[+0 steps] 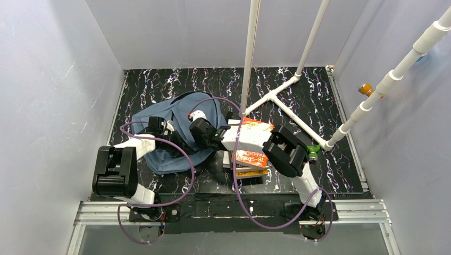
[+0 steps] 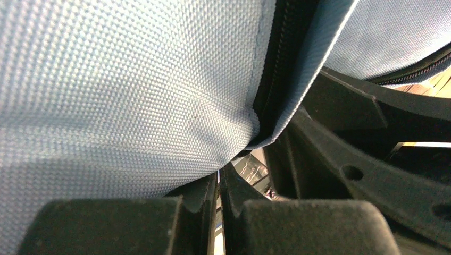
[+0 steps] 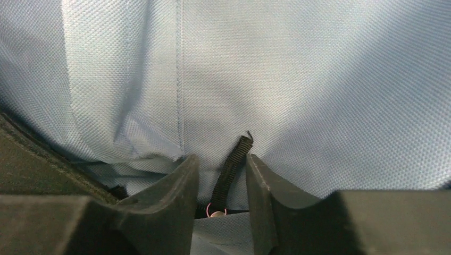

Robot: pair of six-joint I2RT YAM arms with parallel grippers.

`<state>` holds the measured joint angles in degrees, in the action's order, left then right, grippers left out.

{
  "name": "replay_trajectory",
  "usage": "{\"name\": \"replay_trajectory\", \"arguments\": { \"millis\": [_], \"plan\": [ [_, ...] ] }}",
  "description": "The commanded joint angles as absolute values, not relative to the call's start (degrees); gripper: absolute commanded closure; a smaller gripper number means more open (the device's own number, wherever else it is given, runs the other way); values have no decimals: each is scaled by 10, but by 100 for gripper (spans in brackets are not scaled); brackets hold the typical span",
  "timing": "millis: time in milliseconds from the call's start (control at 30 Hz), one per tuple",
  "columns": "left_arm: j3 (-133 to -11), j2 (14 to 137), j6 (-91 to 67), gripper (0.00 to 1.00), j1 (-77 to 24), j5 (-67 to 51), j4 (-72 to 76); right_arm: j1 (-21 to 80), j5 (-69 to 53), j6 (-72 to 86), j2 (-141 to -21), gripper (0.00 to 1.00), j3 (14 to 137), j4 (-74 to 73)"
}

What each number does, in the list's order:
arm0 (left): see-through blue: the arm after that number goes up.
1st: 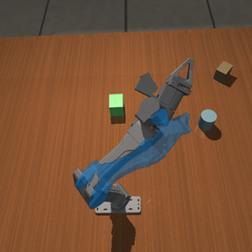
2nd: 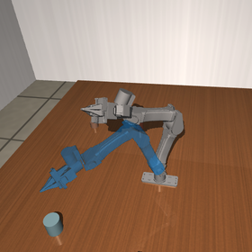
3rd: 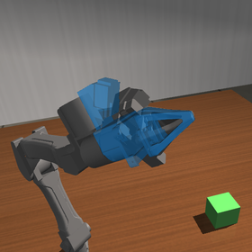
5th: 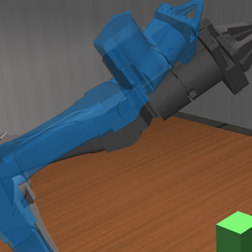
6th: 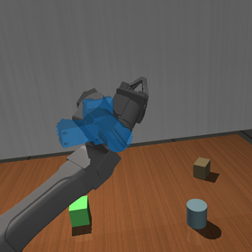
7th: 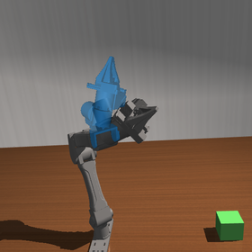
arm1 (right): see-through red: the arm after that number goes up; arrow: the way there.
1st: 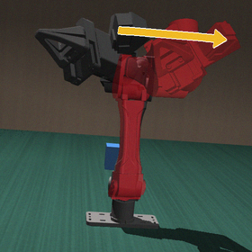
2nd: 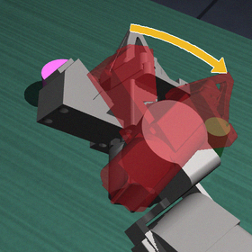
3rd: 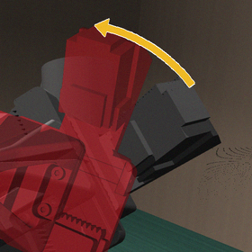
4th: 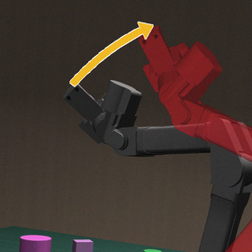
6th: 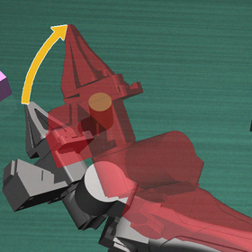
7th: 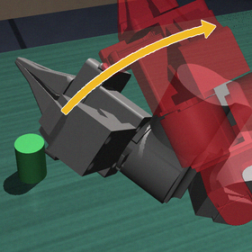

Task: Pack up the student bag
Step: Unzip the student bag at the center of the board.

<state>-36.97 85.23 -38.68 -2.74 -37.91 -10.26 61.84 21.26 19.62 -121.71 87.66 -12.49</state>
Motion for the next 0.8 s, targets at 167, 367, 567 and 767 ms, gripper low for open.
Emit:
{"name": "replay_trajectory", "arguments": {
  "millis": [167,367,567,767],
  "plan": [
    [-356,857,-381,100,-26,-371,-128,608,247,191,-1197,89,808,-65],
    [-353,846,-381,100,-27,-331,-156,604,317,149,-1146,99,805,-36],
    [-352,844,-378,100,-26,-318,-169,601,354,120,-1105,99,803,-9],
    [-347,843,-377,100,-26,-319,-169,576,305,141,-1080,99,782,40]
  ]
}}
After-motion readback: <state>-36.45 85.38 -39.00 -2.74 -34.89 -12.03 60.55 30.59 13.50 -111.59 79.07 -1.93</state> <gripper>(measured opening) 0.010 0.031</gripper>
